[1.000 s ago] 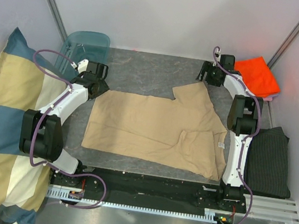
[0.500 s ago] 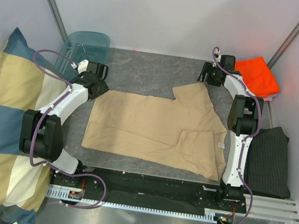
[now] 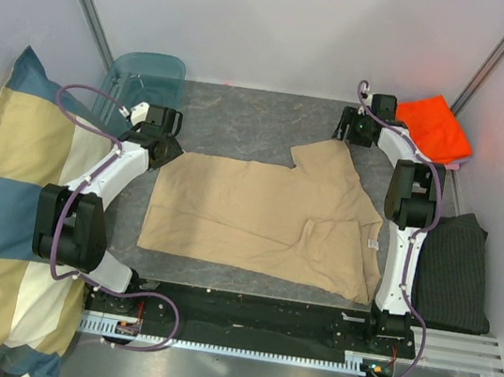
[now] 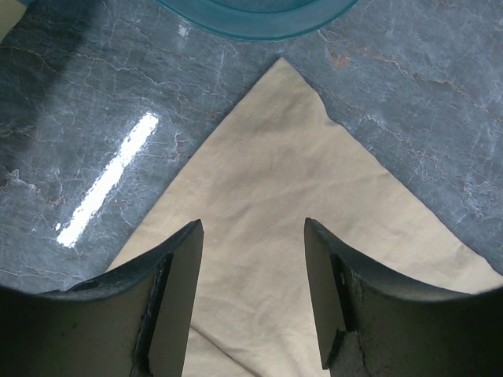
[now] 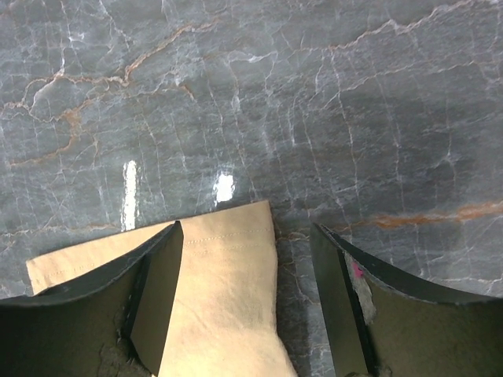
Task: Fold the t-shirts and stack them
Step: Grap the side of the flattened tshirt furthest away from the robot with both arms
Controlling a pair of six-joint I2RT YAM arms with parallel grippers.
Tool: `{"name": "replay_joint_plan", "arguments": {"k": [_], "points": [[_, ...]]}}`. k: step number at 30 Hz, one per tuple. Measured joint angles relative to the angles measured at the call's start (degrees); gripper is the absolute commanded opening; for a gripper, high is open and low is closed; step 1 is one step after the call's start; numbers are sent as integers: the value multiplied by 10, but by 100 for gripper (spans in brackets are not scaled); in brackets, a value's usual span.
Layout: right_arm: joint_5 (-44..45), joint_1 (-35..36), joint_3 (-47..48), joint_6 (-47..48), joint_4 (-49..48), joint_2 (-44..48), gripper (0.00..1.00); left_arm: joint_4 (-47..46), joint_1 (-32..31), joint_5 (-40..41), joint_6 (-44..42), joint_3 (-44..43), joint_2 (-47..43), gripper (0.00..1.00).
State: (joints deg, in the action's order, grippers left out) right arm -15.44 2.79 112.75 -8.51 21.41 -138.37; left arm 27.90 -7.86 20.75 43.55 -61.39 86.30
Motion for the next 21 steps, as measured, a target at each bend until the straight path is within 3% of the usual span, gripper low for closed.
{"name": "replay_joint_plan", "arguments": {"k": [8, 21], "points": [[5, 7, -20, 6, 6, 15, 68, 3, 0, 2, 0, 6, 0, 62], [10, 9, -21, 11, 34, 14, 8, 4, 5, 8, 0, 8, 5, 62]]}}
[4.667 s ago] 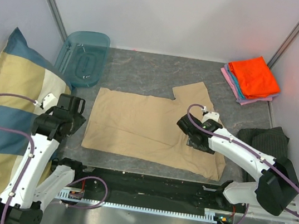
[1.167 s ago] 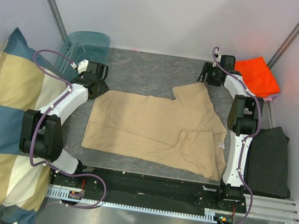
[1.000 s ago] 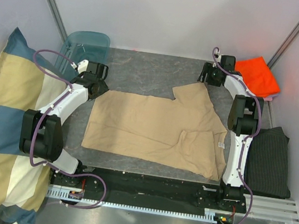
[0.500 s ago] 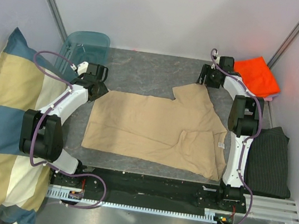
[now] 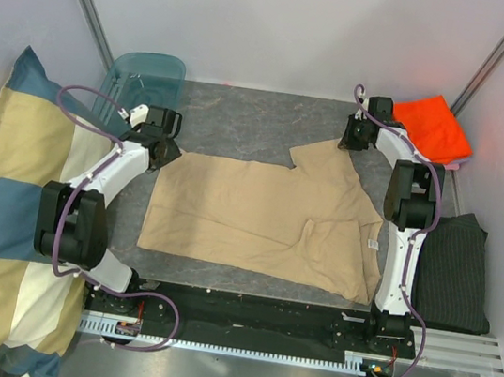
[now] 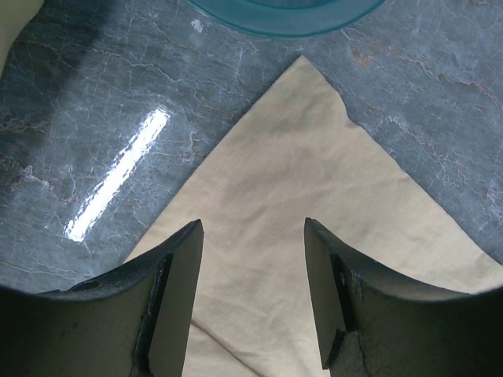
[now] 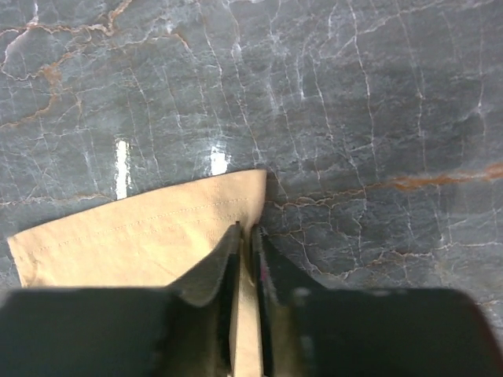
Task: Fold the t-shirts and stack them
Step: Grap the side of the flattened tshirt furthest away from the robot with both arms
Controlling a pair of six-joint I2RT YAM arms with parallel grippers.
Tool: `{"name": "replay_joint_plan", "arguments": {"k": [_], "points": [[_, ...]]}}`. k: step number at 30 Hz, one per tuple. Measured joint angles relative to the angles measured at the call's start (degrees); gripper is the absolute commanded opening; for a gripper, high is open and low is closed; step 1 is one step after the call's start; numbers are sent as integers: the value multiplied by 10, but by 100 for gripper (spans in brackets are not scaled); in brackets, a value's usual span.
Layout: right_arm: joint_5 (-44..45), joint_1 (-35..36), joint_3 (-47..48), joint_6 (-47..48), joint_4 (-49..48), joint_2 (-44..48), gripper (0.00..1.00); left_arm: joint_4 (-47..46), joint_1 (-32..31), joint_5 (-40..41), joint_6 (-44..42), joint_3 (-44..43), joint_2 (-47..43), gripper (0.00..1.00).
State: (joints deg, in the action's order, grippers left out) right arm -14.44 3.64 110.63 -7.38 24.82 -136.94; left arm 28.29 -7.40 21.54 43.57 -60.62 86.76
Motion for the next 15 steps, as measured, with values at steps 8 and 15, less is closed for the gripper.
{"name": "replay_joint_plan", "arguments": {"k": [8, 15], "points": [[0, 0, 0, -1, 1, -2, 0, 6, 3, 30, -14, -90, 82, 78], [-2, 0, 0, -1, 0, -2, 0, 8, 5, 54, -58, -197, 180, 76]]}}
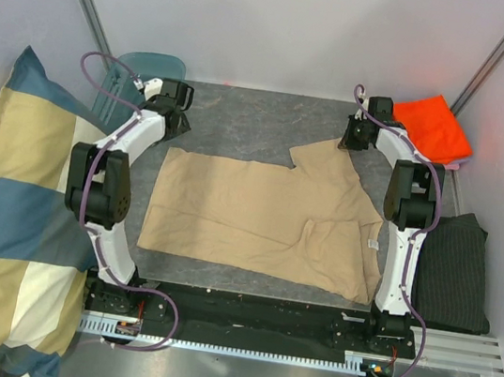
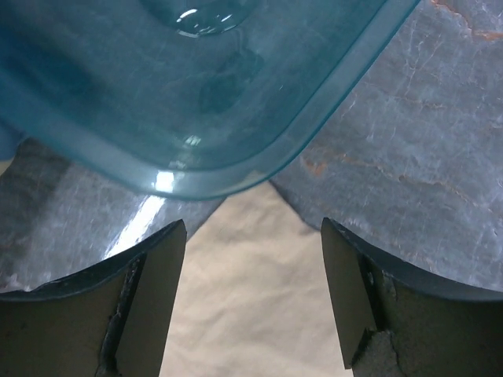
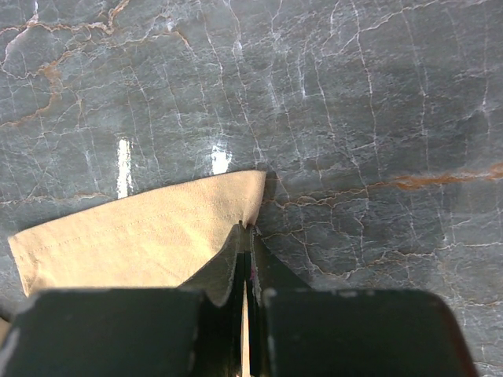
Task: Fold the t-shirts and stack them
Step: Grap the side of the flattened tshirt furthest away from the robot with both arms
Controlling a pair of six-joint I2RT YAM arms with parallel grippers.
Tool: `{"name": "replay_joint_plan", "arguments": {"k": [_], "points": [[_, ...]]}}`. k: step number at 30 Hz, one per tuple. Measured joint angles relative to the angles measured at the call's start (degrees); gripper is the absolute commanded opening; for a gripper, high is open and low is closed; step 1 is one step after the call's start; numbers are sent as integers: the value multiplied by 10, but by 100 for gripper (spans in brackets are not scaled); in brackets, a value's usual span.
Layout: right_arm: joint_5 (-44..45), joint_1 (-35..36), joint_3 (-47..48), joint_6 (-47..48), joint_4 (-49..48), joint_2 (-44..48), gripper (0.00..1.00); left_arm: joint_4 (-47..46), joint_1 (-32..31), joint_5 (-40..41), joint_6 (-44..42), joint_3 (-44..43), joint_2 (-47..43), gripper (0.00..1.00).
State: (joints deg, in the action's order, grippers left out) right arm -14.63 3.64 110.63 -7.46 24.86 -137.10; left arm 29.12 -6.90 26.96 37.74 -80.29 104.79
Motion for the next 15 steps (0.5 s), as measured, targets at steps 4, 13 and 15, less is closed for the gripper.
{"name": "replay_joint_plan", "arguments": {"k": [4, 13, 15], "points": [[0, 0, 0, 0, 0, 0, 0, 14, 1, -2, -27, -45, 64, 74], [-1, 0, 0, 0, 0, 0, 0, 43, 1, 1, -57, -50, 125, 73], [-1, 0, 0, -1, 0, 0, 0, 49, 1, 5, -59, -53, 132, 70]]}}
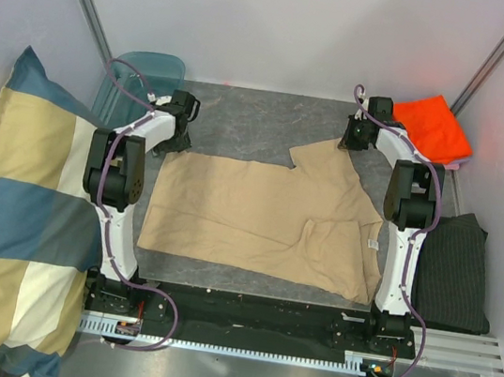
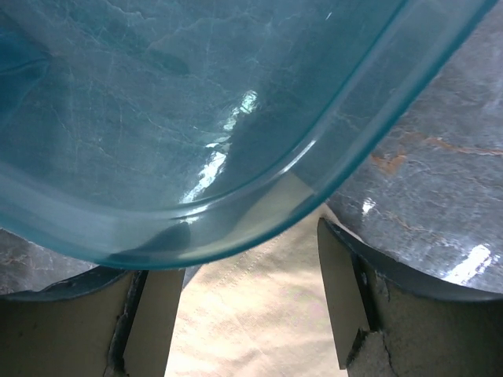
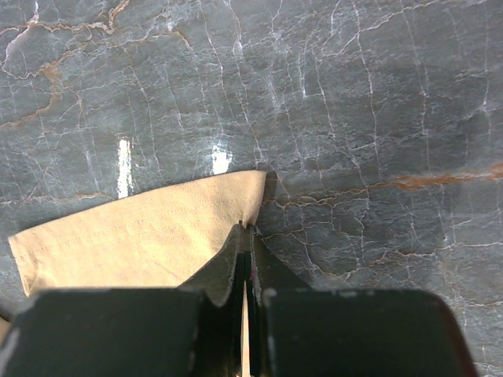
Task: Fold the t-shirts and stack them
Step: Grap the side of the flattened tshirt furthest away from the robot with both arms
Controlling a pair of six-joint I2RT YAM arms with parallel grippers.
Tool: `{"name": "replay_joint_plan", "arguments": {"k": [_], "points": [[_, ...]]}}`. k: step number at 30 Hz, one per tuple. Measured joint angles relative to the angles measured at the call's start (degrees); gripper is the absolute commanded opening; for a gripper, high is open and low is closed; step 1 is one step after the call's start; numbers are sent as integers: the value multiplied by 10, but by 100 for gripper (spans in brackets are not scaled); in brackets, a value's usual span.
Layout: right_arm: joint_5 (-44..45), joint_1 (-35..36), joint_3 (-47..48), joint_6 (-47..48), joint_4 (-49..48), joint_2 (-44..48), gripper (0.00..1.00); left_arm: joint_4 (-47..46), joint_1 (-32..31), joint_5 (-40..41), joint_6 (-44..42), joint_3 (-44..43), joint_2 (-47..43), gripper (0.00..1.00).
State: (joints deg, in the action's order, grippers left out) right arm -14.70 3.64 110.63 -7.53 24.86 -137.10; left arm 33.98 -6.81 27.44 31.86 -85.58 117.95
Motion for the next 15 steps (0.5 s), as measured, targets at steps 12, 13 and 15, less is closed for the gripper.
{"name": "replay_joint_plan", "arguments": {"k": [12, 13, 15], "points": [[0, 0, 0, 0, 0, 0, 0, 54, -1, 5, 0, -56, 40, 42], [0, 0, 0, 0, 0, 0, 0, 63, -1, 5, -1, -64, 45, 40], [0, 0, 0, 0, 0, 0, 0, 73, -2, 5, -2, -75, 52, 25]]}}
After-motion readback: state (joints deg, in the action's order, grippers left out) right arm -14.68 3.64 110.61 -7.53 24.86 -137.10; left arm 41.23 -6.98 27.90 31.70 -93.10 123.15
